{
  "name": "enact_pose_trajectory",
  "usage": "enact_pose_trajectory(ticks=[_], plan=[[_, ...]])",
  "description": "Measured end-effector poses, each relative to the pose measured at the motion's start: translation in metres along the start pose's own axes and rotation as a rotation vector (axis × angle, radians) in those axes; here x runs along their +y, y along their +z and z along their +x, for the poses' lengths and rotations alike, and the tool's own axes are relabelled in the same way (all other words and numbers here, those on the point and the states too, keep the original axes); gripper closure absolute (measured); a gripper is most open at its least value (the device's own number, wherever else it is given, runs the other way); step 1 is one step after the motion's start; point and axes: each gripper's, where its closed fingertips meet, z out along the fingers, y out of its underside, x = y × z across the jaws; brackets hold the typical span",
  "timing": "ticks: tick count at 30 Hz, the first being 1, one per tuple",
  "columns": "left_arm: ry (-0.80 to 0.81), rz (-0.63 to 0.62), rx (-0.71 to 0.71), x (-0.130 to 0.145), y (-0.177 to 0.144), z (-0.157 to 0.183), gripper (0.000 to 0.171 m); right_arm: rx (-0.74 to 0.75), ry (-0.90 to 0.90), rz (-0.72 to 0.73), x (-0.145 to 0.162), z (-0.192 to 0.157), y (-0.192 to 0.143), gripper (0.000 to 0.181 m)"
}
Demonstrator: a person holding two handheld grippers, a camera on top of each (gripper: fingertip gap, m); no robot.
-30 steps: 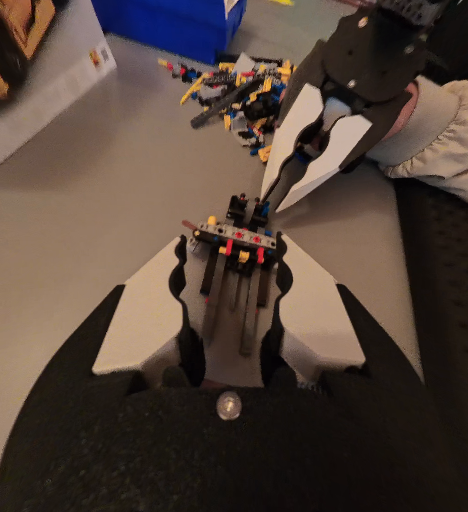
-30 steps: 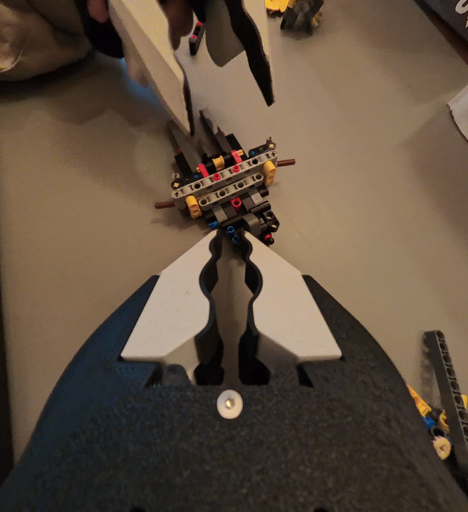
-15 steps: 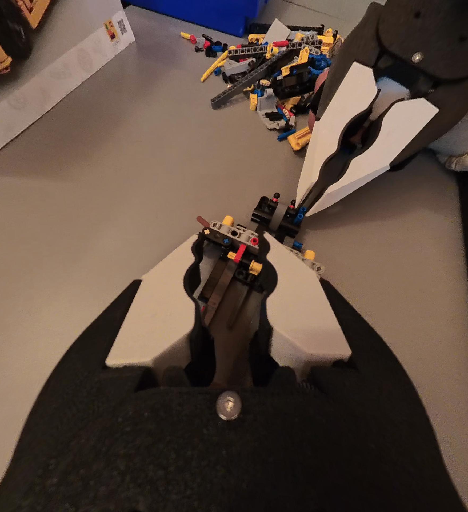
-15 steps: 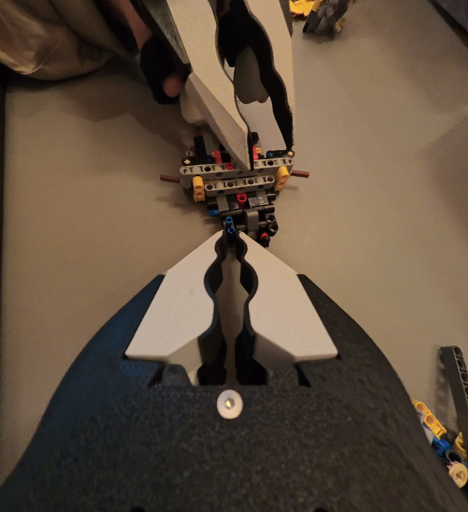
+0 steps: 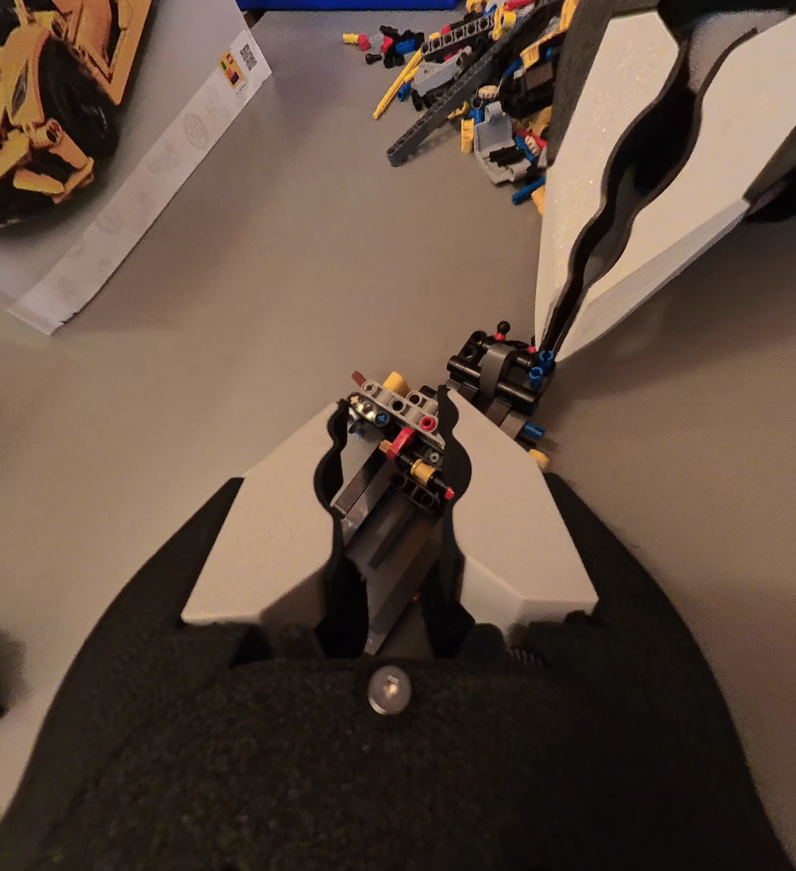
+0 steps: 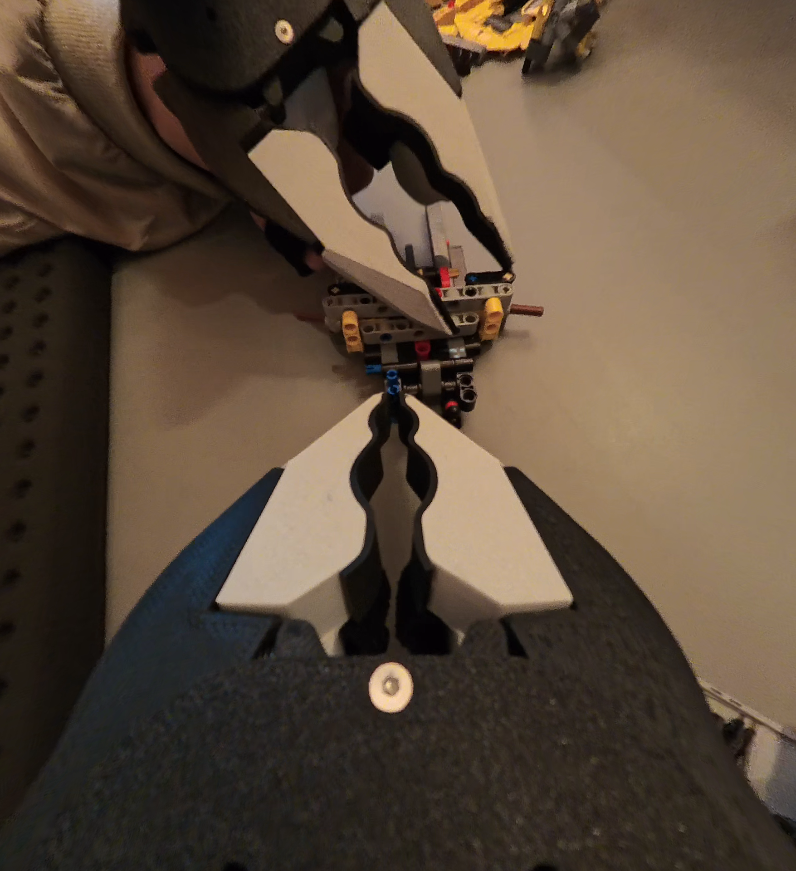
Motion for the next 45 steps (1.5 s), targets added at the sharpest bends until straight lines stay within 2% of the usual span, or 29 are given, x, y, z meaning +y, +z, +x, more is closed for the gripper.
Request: enact_pose_trajectory(ticks=[4, 6, 12, 16, 23, 27, 37, 42, 45], plan=[[0.068, -0.026, -0.053, -0.001, 0.001, 0.001, 0.136, 0.054, -0.038, -0.044, 0.007, 0.004, 0.003, 0.179], [0.099, -0.036, -0.055, -0.002, 0.0, 0.001, 0.132, 0.095, -0.085, -0.046, 0.008, 0.006, 0.003, 0.178], [0.096, 0.012, 0.241, -0.008, -0.011, 0.044, 0.131, 0.065, -0.093, -0.041, 0.006, 0.001, 0.005, 0.174], [0.163, -0.078, 0.231, 0.006, 0.001, 0.045, 0.131, 0.081, -0.103, -0.042, 0.004, 0.004, 0.006, 0.174], [0.199, -0.104, 0.198, 0.007, 0.004, 0.046, 0.136, 0.087, -0.107, -0.031, 0.004, 0.007, 0.006, 0.178], [0.227, -0.14, 0.208, 0.009, 0.005, 0.051, 0.144, 0.105, -0.123, -0.063, 0.003, 0.009, 0.004, 0.18], [0.24, -0.129, 0.206, 0.009, 0.003, 0.052, 0.144, 0.027, -0.03, 0.02, -0.002, 0.007, 0.002, 0.181], [0.199, -0.074, 0.209, 0.002, -0.002, 0.048, 0.144, -0.011, 0.026, 0.117, -0.015, 0.007, -0.002, 0.181], [0.197, -0.079, 0.216, 0.005, -0.002, 0.048, 0.144, -0.038, 0.06, 0.109, -0.013, 0.006, 0.0, 0.181]])
